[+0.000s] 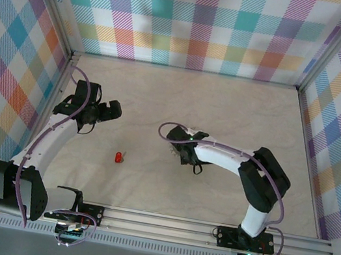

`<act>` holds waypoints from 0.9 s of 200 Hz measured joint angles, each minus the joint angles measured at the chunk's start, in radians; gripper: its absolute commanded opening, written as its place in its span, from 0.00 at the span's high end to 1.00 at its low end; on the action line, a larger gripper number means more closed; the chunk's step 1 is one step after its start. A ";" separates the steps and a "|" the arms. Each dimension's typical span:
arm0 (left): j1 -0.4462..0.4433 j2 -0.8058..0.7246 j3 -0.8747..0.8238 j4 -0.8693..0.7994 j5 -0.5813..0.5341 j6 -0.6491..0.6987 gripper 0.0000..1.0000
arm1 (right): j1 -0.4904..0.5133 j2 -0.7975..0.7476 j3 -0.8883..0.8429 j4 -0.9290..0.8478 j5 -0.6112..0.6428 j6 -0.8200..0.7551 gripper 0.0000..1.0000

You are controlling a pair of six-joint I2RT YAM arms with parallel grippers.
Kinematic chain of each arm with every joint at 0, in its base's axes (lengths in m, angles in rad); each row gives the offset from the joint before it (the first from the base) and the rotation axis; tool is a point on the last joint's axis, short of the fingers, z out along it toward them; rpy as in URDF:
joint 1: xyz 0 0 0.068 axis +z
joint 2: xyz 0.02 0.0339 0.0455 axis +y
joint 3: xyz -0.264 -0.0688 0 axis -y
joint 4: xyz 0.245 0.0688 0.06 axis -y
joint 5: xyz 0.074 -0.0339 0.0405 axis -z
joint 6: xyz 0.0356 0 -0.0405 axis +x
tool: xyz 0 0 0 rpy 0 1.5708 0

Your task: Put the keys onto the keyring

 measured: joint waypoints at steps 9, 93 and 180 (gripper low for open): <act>0.000 0.000 0.000 0.000 0.000 0.000 0.00 | -0.013 -0.027 -0.018 0.014 -0.016 -0.008 0.20; 0.000 -0.006 0.000 0.000 0.003 0.000 0.00 | -0.055 -0.153 -0.028 0.194 -0.439 0.049 0.70; 0.000 -0.014 0.000 0.000 0.003 0.000 0.00 | -0.054 -0.043 0.035 0.184 -0.475 0.091 0.63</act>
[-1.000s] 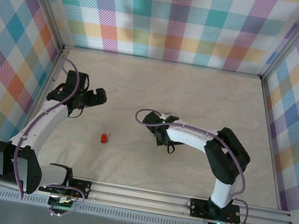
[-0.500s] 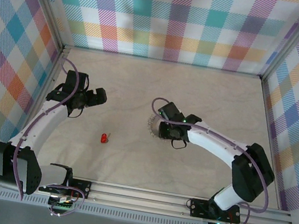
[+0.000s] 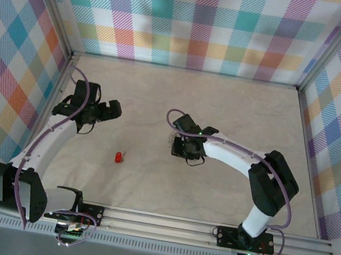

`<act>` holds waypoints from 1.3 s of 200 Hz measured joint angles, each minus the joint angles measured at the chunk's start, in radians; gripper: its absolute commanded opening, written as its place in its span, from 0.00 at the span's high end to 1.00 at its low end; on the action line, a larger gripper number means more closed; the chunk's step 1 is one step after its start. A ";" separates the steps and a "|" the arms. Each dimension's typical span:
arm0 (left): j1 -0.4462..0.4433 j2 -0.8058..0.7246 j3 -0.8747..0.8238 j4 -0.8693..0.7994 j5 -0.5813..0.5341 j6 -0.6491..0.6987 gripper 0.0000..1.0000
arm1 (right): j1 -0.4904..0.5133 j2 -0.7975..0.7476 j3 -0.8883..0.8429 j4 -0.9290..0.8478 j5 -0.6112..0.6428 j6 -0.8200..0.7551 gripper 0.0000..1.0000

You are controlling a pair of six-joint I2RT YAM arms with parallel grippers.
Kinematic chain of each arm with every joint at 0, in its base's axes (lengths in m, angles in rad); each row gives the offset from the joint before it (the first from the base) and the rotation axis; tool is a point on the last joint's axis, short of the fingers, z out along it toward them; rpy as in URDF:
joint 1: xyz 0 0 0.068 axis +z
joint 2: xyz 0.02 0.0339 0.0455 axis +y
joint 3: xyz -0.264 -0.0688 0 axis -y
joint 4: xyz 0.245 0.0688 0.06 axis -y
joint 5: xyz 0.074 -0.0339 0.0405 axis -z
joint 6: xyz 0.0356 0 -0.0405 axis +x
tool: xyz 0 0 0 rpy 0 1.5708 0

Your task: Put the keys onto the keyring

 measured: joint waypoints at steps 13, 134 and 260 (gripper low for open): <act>0.000 0.000 0.000 0.000 0.000 0.000 0.00 | 0.000 0.000 0.002 -0.002 -0.002 0.000 0.63; 0.000 0.000 0.000 0.000 0.014 -0.001 0.00 | -0.004 0.114 0.117 -0.082 -0.002 0.327 0.75; 0.000 0.002 0.000 0.000 0.027 -0.001 0.00 | -0.013 0.179 0.148 -0.076 0.003 0.417 0.82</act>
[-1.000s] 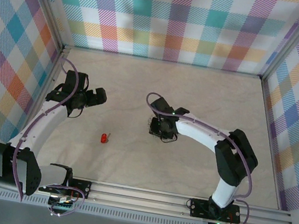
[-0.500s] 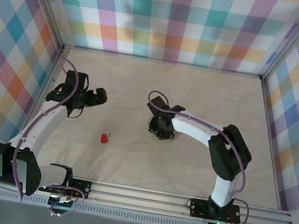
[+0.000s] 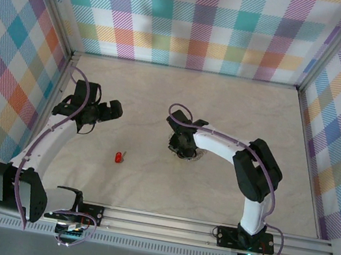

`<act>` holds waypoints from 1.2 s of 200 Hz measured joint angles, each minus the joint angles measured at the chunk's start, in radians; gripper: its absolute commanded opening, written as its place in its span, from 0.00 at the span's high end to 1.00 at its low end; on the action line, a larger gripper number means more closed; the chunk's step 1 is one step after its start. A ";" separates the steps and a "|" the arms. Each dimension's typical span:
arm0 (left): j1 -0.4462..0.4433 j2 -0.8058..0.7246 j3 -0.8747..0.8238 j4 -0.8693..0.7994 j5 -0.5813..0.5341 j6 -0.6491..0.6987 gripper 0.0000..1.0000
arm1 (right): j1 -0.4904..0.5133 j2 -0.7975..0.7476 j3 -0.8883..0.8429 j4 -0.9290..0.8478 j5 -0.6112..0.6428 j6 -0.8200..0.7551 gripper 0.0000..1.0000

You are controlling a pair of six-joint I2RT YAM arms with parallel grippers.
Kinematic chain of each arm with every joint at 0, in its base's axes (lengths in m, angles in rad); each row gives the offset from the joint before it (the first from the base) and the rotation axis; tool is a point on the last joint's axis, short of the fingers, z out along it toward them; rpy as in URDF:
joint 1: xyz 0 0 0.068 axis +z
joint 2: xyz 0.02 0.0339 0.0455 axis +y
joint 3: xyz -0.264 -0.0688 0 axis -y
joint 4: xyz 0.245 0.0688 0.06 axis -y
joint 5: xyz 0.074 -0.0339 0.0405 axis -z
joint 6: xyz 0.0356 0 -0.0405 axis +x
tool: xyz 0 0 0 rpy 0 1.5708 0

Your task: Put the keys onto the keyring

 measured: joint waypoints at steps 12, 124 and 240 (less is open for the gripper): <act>0.000 0.000 0.000 0.000 0.001 0.000 0.00 | 0.000 0.002 0.000 0.000 0.006 0.005 0.83; 0.000 0.024 0.007 -0.002 0.024 0.008 0.00 | -0.007 0.006 -0.005 0.021 0.031 0.011 0.87; 0.000 0.024 0.015 -0.021 0.023 0.020 0.00 | -0.007 0.010 -0.023 0.048 0.019 0.011 0.88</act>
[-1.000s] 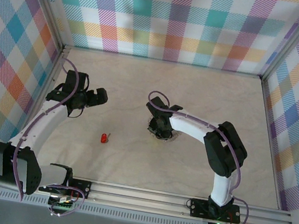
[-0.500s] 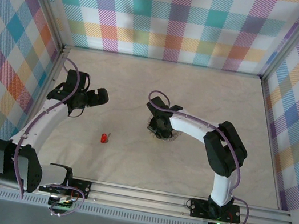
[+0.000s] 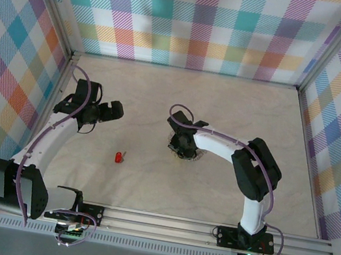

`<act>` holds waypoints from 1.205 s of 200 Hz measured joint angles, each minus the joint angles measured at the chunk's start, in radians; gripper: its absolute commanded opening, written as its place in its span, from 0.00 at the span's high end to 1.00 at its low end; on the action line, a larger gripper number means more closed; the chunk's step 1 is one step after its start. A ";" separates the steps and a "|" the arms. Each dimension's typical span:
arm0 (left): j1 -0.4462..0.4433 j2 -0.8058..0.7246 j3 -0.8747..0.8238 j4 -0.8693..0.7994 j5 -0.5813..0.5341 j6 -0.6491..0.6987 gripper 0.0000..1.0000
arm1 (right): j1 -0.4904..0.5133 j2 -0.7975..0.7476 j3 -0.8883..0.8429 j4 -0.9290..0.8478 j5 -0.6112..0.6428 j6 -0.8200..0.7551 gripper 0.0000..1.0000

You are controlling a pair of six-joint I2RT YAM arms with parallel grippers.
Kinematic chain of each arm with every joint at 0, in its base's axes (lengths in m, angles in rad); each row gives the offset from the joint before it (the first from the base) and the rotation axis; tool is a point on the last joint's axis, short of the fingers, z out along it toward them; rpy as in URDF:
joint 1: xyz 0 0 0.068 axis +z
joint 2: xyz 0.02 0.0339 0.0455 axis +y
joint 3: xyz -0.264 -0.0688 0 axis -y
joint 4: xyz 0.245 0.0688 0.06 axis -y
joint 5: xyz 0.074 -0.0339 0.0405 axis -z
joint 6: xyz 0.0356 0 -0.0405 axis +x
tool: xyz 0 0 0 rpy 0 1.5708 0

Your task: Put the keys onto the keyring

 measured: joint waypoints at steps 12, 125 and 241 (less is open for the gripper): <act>0.000 0.000 0.000 -0.002 0.000 0.000 0.00 | 0.000 0.000 0.000 0.002 0.000 0.000 0.90; -0.008 -0.225 -0.156 0.187 0.072 0.076 0.03 | 0.000 -0.074 -0.038 0.010 -0.044 0.025 1.00; -0.357 -0.352 -0.264 0.462 0.433 0.484 0.23 | -0.094 -0.394 -0.152 0.061 -0.285 0.239 1.00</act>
